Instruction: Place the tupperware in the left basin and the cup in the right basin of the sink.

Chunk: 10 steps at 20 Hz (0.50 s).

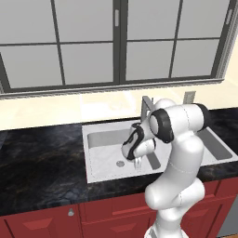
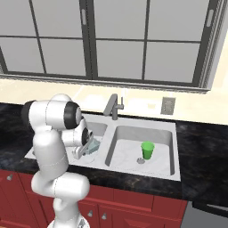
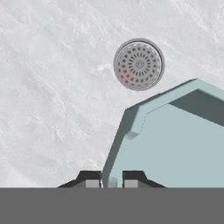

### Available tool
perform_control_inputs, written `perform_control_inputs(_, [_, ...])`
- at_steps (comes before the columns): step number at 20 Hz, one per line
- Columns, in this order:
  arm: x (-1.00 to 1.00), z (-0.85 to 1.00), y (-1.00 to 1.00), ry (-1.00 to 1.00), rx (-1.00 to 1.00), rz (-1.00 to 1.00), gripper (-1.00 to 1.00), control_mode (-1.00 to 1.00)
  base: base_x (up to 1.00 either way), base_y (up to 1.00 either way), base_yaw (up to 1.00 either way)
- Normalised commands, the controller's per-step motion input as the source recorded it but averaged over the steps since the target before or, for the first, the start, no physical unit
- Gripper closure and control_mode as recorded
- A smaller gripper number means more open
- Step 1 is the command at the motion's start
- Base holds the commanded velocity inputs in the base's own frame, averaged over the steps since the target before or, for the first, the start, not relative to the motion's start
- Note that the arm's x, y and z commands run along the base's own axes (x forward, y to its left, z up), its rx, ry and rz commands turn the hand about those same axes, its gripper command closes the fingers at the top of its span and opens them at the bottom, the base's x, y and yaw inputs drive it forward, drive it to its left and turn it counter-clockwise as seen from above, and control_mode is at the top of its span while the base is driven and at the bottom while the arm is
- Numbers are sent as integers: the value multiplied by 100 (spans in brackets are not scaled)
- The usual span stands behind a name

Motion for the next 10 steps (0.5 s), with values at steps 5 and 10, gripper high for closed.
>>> perform_control_inputs(5, [29,-16,0,1,0,0,100,-100,0,0,0])
perform_control_inputs(10, [36,-18,0,-1,0,0,100,-100,0,0,0])
